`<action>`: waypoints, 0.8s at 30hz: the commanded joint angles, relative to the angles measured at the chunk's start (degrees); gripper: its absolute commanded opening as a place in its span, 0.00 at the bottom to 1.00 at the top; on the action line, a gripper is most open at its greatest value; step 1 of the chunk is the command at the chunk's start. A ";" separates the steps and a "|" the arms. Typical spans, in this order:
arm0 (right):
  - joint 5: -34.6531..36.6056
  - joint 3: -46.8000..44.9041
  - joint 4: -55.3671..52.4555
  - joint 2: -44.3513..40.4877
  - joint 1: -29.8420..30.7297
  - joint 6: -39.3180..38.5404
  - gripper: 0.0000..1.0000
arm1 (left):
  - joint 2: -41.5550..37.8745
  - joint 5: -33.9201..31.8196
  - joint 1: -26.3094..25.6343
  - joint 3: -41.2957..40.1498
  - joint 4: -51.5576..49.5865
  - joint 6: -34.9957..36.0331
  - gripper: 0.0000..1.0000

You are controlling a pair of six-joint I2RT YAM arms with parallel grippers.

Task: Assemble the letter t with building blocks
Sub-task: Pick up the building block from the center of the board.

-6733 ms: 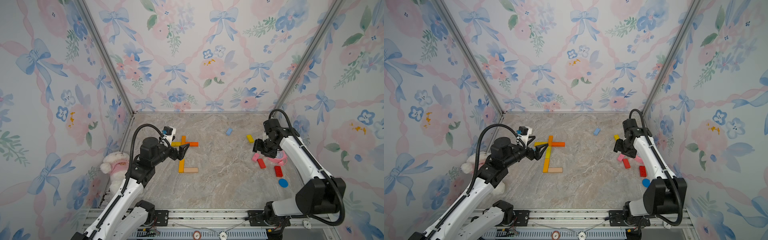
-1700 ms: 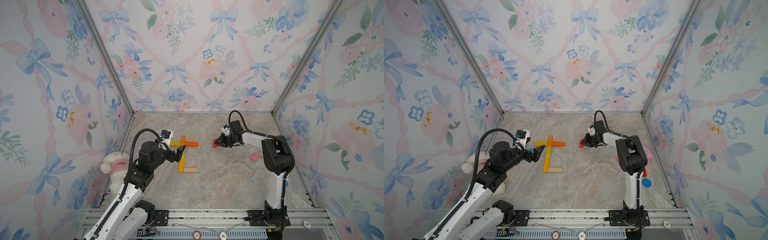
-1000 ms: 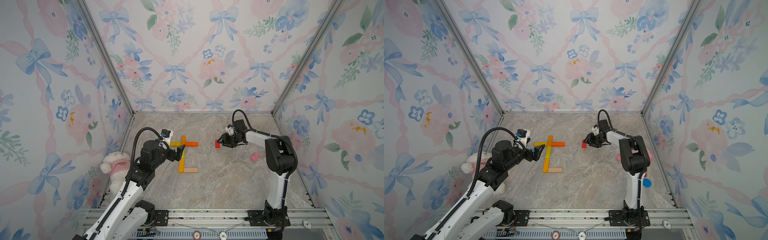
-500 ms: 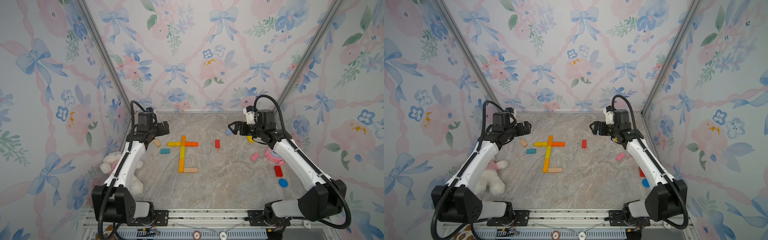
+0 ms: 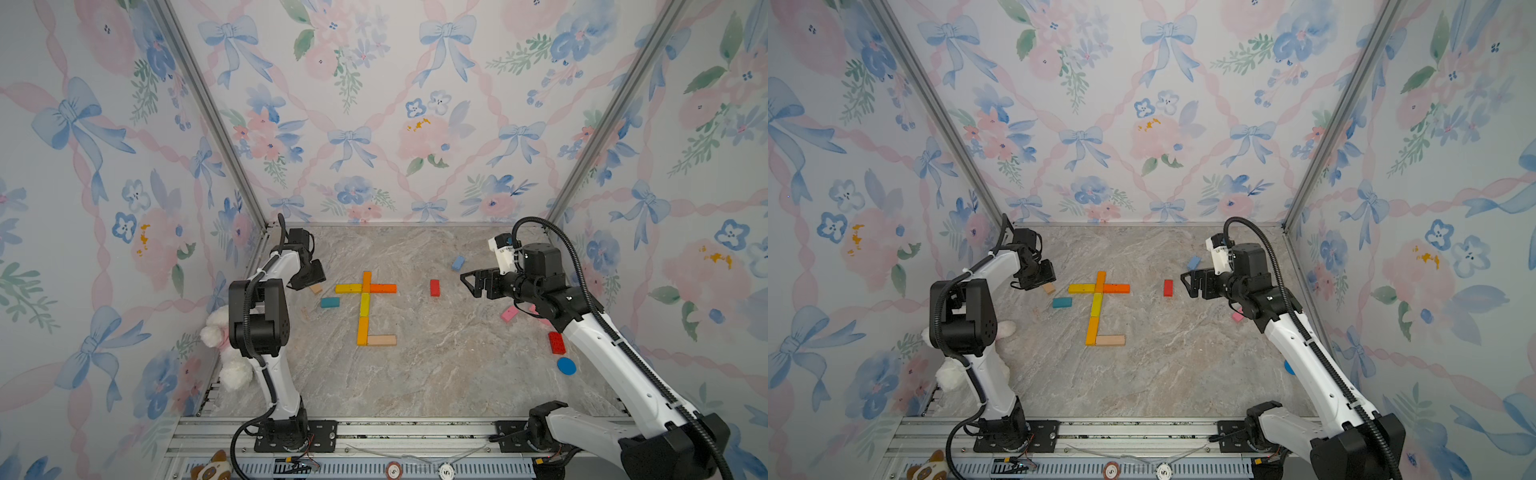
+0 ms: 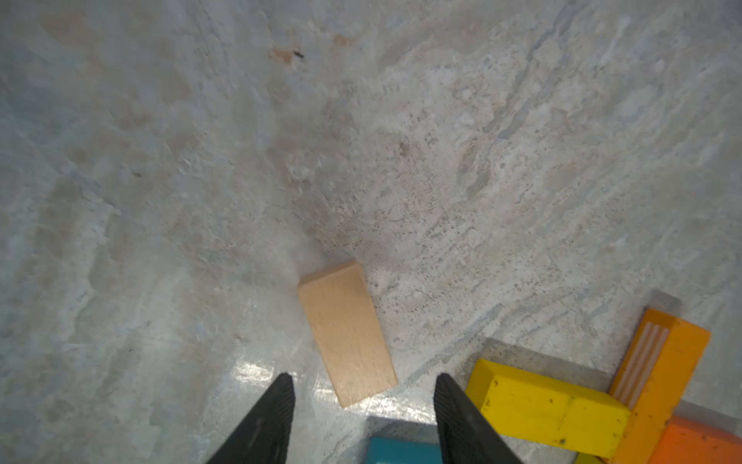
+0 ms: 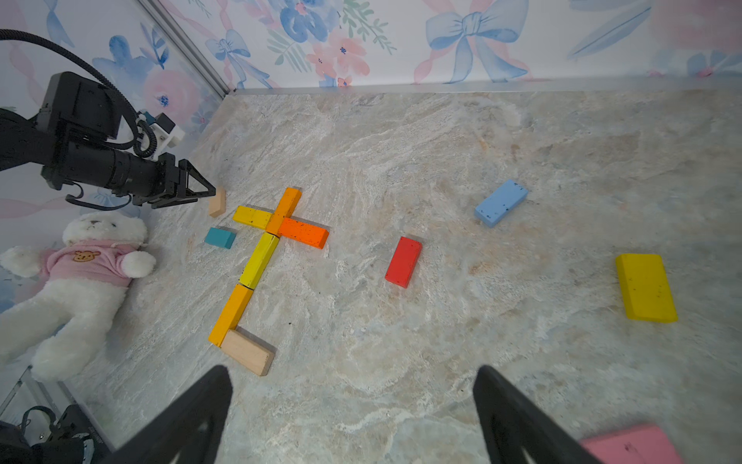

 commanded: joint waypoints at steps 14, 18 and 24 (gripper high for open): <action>0.17 -2.35 -1.99 -2.54 0.98 -1.24 0.96 | 7.92 -4.10 -0.21 4.58 -1.94 -2.11 0.51; 1.19 -2.97 -2.21 -3.11 1.00 -1.64 0.96 | 8.21 -3.16 -0.22 4.90 -1.94 -1.66 0.44; 1.92 -3.40 -2.36 -2.74 0.98 -1.94 0.96 | 7.16 -1.96 -0.51 4.82 -1.94 -0.81 0.31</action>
